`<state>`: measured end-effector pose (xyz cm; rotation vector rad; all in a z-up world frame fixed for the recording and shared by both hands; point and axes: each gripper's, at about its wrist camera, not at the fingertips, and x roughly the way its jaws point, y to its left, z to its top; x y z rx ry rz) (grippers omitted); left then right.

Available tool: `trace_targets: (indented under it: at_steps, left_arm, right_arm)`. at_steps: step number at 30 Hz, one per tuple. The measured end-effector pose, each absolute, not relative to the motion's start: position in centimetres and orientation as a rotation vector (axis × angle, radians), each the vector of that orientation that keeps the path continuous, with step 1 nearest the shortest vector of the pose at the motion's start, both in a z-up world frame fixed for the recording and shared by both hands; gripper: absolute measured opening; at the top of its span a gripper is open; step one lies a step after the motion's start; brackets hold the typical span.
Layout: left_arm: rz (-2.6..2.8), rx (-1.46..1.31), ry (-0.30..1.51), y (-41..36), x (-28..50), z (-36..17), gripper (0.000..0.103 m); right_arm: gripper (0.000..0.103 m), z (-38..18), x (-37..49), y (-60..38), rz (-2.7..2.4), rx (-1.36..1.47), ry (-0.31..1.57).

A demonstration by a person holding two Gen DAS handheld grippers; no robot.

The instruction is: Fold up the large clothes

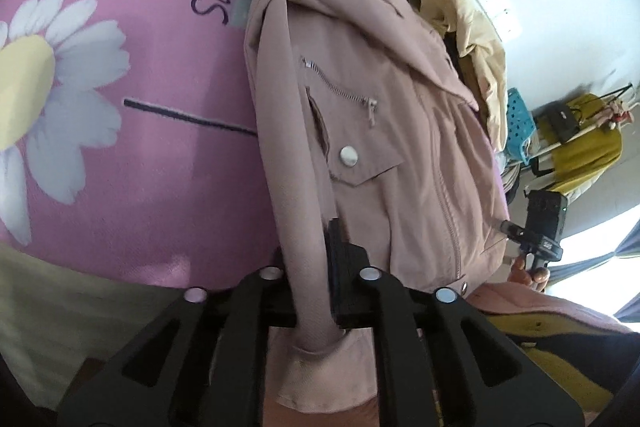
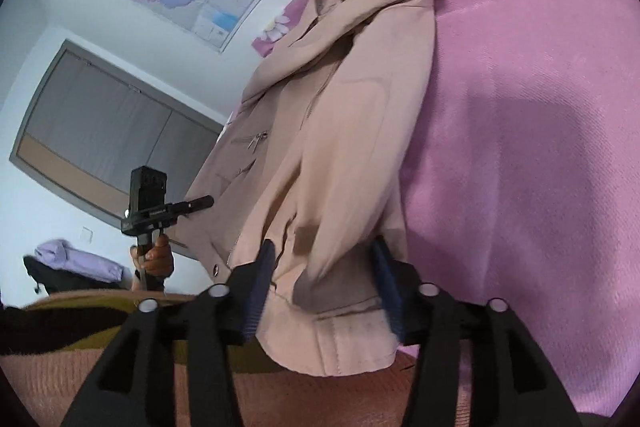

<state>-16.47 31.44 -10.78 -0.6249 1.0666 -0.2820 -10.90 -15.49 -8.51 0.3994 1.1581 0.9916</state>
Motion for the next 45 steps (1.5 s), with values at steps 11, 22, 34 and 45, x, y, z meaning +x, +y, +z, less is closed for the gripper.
trace_targets:
  at_steps: [11, 22, 34, 45]
  left_arm:
    - [-0.3, -0.623, 0.981, 31.8, -16.4, -7.3, 0.002]
    - [-0.338, -0.616, 0.889, 34.3, -11.7, 0.3, 0.002]
    - [-0.295, -0.645, 0.924, 37.6, -0.7, 3.5, 0.003]
    - [-0.215, -0.687, 1.056, 39.0, 11.6, 1.0, 0.003]
  right_arm:
    - [0.013, -4.2, -10.0, -15.5, 1.073, 0.481, 1.01]
    - [0.013, 0.6, -2.8, -15.8, 1.037, 0.644, 0.848]
    - [0.012, 2.5, 8.4, -12.5, 0.949, 0.714, 0.843]
    - [0.012, -1.5, 18.6, -10.1, 0.747, 0.71, 0.967]
